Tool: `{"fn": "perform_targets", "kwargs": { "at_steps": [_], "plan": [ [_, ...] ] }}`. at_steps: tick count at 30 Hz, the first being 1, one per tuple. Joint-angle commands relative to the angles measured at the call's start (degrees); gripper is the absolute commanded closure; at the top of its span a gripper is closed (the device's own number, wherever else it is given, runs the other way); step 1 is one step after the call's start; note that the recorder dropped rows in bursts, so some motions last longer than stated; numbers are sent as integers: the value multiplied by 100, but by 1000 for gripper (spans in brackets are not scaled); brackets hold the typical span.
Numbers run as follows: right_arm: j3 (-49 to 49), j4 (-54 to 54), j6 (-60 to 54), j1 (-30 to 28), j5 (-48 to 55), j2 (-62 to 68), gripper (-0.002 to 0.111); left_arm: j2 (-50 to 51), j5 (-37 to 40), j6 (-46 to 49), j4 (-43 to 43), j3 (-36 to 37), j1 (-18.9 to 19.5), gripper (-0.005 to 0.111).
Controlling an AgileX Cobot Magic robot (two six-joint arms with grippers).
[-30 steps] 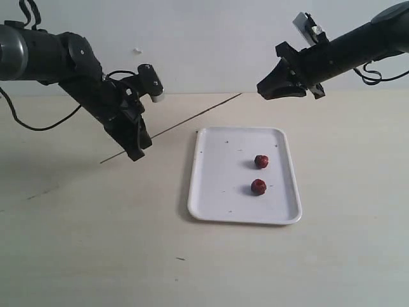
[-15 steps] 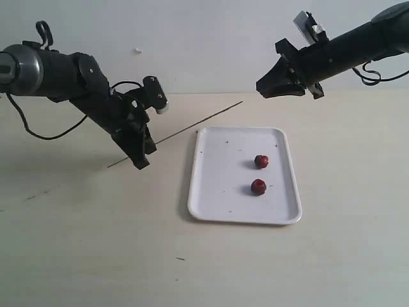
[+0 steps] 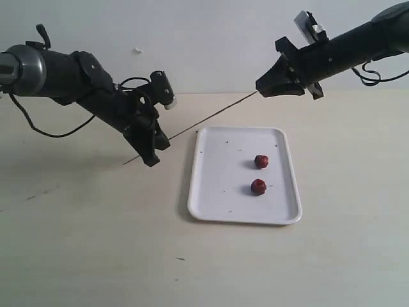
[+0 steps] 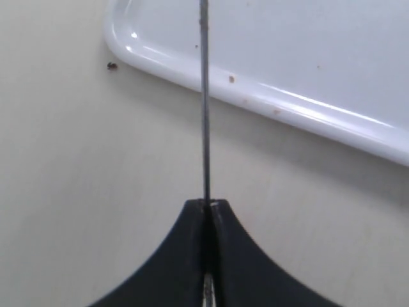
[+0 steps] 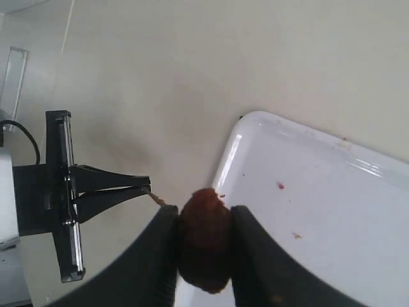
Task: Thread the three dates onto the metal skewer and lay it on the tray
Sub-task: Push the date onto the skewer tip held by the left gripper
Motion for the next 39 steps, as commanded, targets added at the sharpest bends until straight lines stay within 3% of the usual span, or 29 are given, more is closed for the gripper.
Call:
{"fn": "perform_targets", "kwargs": {
  "at_steps": [1,11,36,39],
  "plan": [
    [-13,301,0,-3,-16,-27,81,-33,-47,126,-207,3,-20,107],
    [-13,313,0,232,-16,-27,81,-33,-47,148,-213,3,-20,107],
    [-13,312,-38,533,-16,91,81,-33,49,898,-1180,-8,-32,107],
    [-13,338,-198,561,-16,100,77,-33,49,898,-1180,-8,-32,107]
  ]
}}
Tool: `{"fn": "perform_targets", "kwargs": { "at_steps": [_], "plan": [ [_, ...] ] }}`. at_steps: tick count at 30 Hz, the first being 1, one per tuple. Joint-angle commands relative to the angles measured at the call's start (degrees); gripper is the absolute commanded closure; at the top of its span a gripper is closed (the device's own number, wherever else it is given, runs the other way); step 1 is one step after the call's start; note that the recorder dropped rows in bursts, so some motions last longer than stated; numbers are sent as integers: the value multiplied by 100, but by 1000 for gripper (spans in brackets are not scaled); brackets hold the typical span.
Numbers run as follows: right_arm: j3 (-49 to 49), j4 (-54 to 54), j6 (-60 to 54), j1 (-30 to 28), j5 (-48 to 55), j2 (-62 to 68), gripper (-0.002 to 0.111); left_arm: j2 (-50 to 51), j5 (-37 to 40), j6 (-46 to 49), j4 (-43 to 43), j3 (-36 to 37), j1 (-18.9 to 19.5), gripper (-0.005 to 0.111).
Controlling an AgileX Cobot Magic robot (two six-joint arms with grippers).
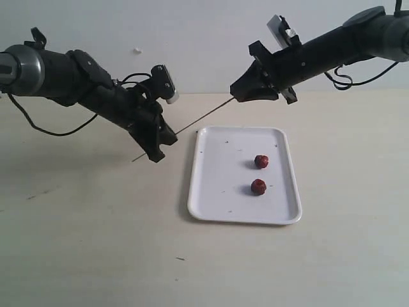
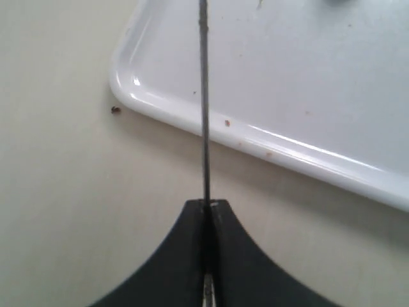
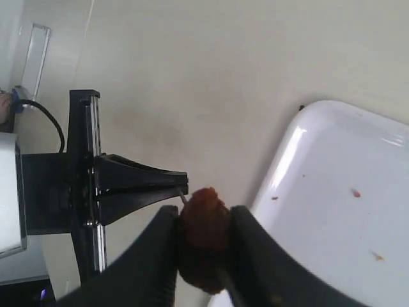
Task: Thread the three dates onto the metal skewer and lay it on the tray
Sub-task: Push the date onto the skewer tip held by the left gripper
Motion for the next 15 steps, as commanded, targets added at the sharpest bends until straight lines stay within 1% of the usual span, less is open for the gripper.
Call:
{"fn": "perform_targets", "kwargs": {
  "at_steps": [1,2,4,5,6,11,15],
  "plan": [
    [-13,118,-218,52,17,10,72,-33,49,46,-176,-8,-43,107],
    [-13,118,-218,52,17,10,64,-33,37,46,-174,-8,-43,107],
    [-13,118,-218,39,17,-12,50,-33,37,46,-174,-8,-43,107],
    [-13,118,-239,23,17,-47,45,-33,24,46,-201,-8,-43,107],
    [-13,98,-263,14,17,-60,42,-33,12,34,-202,-8,-43,107],
    [-13,63,-324,-57,17,-236,41,-33,-63,-15,-360,-8,-32,107],
    [-13,-78,-483,-231,17,-462,41,-33,-76,-28,-488,-8,-22,107]
  ]
}}
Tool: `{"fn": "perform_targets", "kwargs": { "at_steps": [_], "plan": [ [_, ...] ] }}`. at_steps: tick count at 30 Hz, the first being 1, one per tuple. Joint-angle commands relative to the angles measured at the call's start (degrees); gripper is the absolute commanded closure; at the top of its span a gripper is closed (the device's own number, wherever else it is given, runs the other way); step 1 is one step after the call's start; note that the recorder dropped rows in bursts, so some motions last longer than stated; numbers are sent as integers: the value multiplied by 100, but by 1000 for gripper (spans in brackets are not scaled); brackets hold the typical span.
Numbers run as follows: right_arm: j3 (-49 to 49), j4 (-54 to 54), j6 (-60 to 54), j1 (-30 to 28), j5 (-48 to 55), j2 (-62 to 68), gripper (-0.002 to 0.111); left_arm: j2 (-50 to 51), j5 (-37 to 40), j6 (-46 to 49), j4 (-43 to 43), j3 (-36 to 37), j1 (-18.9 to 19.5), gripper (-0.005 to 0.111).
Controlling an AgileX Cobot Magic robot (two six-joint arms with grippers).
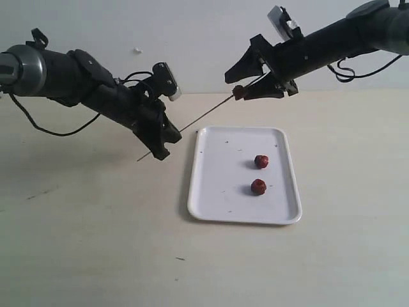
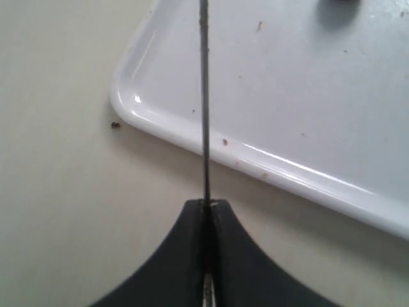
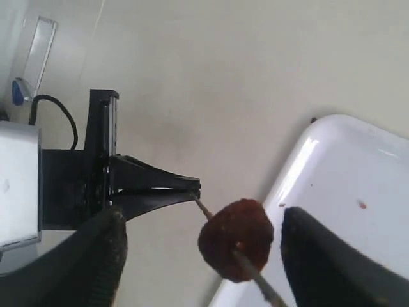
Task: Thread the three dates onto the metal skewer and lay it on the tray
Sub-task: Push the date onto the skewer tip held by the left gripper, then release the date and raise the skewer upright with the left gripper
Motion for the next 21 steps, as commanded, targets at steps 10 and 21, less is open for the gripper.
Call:
{"fn": "perform_targets", "kwargs": {
  "at_steps": [10,21],
  "plan": [
    [-13,-2243,-203,-334,-20,-1152,46,-307,950,82,-2394,-20,515,107],
    [463,-4270,614,767,-20,-1071,46,-278,2151,450,-3205,-20,968,107]
  ]
}}
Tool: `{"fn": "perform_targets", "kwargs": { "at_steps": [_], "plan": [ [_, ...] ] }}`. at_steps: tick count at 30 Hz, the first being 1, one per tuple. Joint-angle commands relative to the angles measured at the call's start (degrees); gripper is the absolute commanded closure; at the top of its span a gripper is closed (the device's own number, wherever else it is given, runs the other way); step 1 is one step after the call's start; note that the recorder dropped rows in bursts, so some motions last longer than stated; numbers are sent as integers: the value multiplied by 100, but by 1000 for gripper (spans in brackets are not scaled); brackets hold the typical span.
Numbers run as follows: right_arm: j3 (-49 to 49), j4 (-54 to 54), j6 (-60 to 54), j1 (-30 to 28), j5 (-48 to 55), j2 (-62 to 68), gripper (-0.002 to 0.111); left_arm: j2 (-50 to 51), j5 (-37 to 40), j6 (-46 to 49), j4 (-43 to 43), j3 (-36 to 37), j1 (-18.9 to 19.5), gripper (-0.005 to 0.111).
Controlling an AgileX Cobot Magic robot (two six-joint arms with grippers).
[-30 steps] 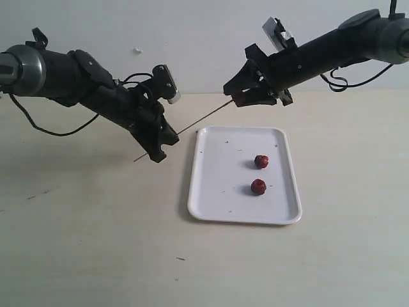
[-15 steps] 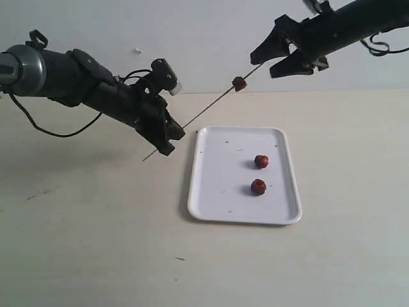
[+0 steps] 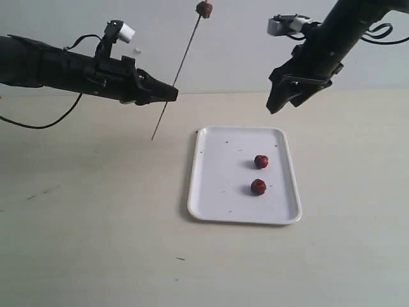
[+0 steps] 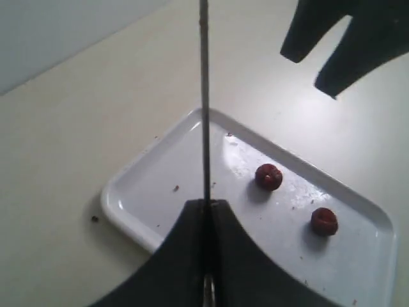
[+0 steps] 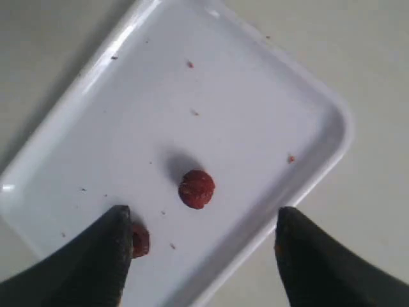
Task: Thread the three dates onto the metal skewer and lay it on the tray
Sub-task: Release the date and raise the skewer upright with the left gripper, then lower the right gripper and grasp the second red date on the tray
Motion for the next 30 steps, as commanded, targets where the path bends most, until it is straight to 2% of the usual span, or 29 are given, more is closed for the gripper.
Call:
{"fn": "perform_targets", "kwargs": {
  "at_steps": [1,2,4,6,7,8,13,16,20,24,26,28,30],
  "plan": [
    [62,-508,535,432,-6,5,46,-40,882,409,-516,-20,56,107],
    [73,-752,535,498,-6,5,46,-40,1191,520,-657,-20,68,107],
    [163,-1395,509,650,-6,5,46,-40,1268,308,-725,-20,72,107],
    [227,-1351,515,717,-6,5,46,-119,165,-723,-359,-20,72,107],
    [227,-1199,819,717,-6,43,46,-220,-455,-1074,264,-20,59,107],
    [227,-1200,1180,717,-6,83,46,-318,-621,-1228,739,-20,59,107],
    [270,-1160,1148,717,-6,389,46,-526,-579,-1331,1446,-20,51,107],
    [345,-1098,1301,792,-6,500,46,-535,-938,-1691,1835,-20,51,107],
    [372,-1467,1321,989,-6,500,46,-535,-991,-1690,1851,-20,51,107],
    [385,-2186,2390,1410,-6,523,46,-535,-991,-1714,1873,-20,51,107],
    [385,-2318,2585,1466,-148,562,46,-535,-981,-1768,1875,-20,51,107],
    [385,-2502,2319,1478,-130,628,46,-535,-981,-1769,1897,-20,51,107],
    [385,-2733,1467,1506,-107,683,46,-535,-981,-1769,1897,-20,51,107]
  ]
}}
